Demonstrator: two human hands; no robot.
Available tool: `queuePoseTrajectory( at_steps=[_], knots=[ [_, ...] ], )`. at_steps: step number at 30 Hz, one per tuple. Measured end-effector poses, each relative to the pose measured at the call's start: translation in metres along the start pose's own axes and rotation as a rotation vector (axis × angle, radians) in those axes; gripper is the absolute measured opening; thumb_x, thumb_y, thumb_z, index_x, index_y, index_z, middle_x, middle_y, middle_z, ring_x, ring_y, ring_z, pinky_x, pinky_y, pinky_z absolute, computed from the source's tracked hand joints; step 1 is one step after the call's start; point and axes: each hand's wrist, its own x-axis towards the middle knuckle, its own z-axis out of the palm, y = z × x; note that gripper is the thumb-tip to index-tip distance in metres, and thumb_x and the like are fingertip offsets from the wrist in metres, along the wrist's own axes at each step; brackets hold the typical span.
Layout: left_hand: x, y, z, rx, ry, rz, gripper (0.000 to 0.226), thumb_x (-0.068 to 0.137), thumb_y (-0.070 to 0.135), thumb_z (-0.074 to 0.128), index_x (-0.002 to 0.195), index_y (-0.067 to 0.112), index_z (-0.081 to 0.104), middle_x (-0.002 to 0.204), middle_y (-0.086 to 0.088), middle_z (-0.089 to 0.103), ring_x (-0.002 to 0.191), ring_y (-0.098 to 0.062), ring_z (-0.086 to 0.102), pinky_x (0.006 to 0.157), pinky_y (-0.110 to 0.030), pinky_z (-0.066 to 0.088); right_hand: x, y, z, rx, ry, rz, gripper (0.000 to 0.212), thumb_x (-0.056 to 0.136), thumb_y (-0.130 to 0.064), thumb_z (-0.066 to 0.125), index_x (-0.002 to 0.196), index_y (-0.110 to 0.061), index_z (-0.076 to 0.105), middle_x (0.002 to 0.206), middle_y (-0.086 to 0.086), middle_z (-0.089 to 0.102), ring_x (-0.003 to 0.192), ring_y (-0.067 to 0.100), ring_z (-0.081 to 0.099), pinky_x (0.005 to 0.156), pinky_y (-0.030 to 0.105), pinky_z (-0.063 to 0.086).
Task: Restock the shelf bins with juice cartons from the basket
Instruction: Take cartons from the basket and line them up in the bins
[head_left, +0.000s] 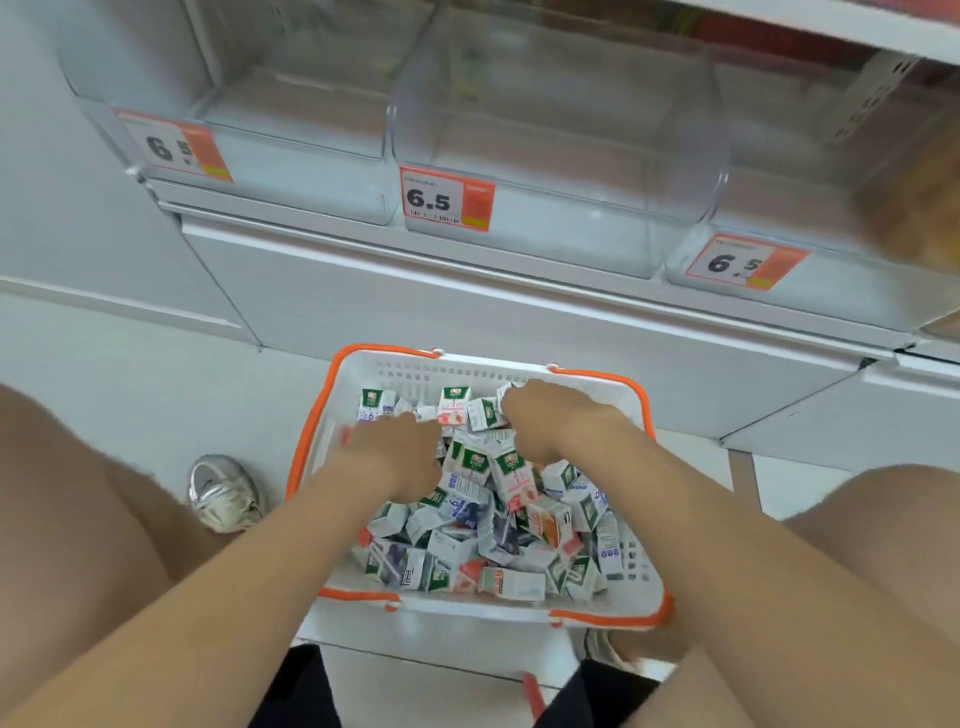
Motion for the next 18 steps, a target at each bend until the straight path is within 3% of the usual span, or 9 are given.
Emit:
queuePoseTrajectory(
  at_steps=[6,9,12,15,18],
  knots=[
    [0.042,0.02,-0.027,-0.02,0.028,0.097,0.028,0.105,0.036,0.042,0.124,0.02,0.054,0.121,-0.008,0.057,0.108,-0.033,0.061,0.083,-0.043,0.049,0.045,0.021,0.019,-0.029,-0.157,-0.056,0.047,0.088,0.003,0.062,0.131,-0.013,0.058,0.102,0.005,0.061,0.082,0.022,0.065,0.057,0.035,0.052],
    [0.057,0.019,-0.035,0.025,0.015,0.148,0.01,0.104,0.028,0.043,0.102,0.021,0.05,0.1,-0.004,0.056,0.09,-0.028,0.06,0.076,-0.039,0.048,0.057,0.019,0.025,0.012,-0.201,-0.13,0.071,0.086,0.003,0.064,0.151,-0.02,0.048,0.127,0.008,0.062,0.099,0.027,0.066,0.064,0.035,0.054],
    [0.066,0.016,-0.033,0.064,-0.008,0.19,0.012,0.101,0.017,0.045,0.1,0.019,0.056,0.094,-0.002,0.056,0.085,-0.026,0.061,0.07,-0.038,0.046,0.063,0.015,0.04,-0.044,-0.198,-0.169,0.061,0.087,-0.007,0.068,0.144,-0.02,0.053,0.127,0.01,0.059,0.097,0.029,0.064,0.072,0.04,0.06],
    [0.07,0.009,-0.025,0.056,-0.094,0.205,0.019,0.098,0.005,0.047,0.095,0.016,0.063,0.093,-0.005,0.062,0.081,-0.024,0.064,0.069,-0.041,0.054,0.063,0.012,0.043,-0.072,-0.145,-0.169,0.044,0.09,-0.011,0.071,0.132,-0.018,0.058,0.121,0.01,0.061,0.097,0.03,0.064,0.08,0.046,0.061],
    [0.068,0.002,-0.012,0.05,-0.192,0.18,0.032,0.094,-0.002,0.05,0.117,0.012,0.068,0.115,-0.01,0.067,0.101,-0.029,0.069,0.087,-0.044,0.06,0.06,0.016,0.037,-0.001,-0.143,-0.171,0.045,0.093,-0.015,0.072,0.136,-0.017,0.06,0.13,0.008,0.063,0.112,0.03,0.065,0.092,0.047,0.059]
  ],
)
